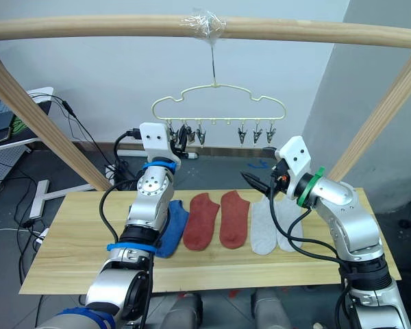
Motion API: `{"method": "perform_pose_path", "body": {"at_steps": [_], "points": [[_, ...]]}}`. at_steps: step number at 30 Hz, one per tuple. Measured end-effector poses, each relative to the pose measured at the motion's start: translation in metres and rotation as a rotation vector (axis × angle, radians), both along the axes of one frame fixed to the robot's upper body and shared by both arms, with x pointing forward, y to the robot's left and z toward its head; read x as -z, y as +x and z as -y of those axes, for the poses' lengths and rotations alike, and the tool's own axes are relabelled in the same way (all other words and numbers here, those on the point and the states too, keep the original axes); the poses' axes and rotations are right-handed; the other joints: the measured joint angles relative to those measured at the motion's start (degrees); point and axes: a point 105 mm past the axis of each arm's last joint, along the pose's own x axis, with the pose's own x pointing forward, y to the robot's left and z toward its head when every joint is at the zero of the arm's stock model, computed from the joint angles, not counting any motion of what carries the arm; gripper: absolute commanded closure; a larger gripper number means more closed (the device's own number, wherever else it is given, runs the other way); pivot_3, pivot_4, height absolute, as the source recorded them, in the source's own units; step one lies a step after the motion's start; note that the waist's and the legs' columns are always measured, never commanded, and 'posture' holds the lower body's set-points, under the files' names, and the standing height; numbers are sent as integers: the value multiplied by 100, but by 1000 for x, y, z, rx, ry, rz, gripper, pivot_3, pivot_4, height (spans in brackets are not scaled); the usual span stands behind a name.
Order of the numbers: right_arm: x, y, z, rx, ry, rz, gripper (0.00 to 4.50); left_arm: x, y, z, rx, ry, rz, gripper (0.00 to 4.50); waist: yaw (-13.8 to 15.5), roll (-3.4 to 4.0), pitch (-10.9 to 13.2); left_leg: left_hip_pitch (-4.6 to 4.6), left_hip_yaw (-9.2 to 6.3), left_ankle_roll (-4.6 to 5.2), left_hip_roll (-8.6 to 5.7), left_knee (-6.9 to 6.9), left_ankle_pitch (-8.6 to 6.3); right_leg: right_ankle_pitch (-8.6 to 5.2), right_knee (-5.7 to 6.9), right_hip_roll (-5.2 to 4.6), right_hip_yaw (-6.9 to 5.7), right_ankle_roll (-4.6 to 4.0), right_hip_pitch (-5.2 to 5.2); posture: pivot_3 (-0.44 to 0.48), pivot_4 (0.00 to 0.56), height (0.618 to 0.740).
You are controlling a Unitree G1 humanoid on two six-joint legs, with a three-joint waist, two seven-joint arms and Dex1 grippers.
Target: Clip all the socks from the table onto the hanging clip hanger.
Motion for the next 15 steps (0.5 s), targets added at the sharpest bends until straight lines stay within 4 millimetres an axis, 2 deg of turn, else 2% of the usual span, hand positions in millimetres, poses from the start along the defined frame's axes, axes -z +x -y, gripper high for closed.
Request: {"method": "perform_pose_path", "body": {"at_steps": [4,8,15], "points": [[-2,1,1,5,2,6,0,-1,0,0,9,5,3,3573,-1,0,0,0,0,0,0,0,0,0,0,0,0,0,0,-84,218,740],[-3,1,2,12,5,10,0,-2,-1,0,13,7,11,4386,-1,0,0,-1,0,0,0,0,0,0,0,0,0,0,-1,-84,218,740],[-3,2,2,27,10,11,0,-3,0,-5,4,16,11,4490,0,0,0,-1,0,0,0,0,0,0,1,0,0,1,-2,-57,221,740]]}}
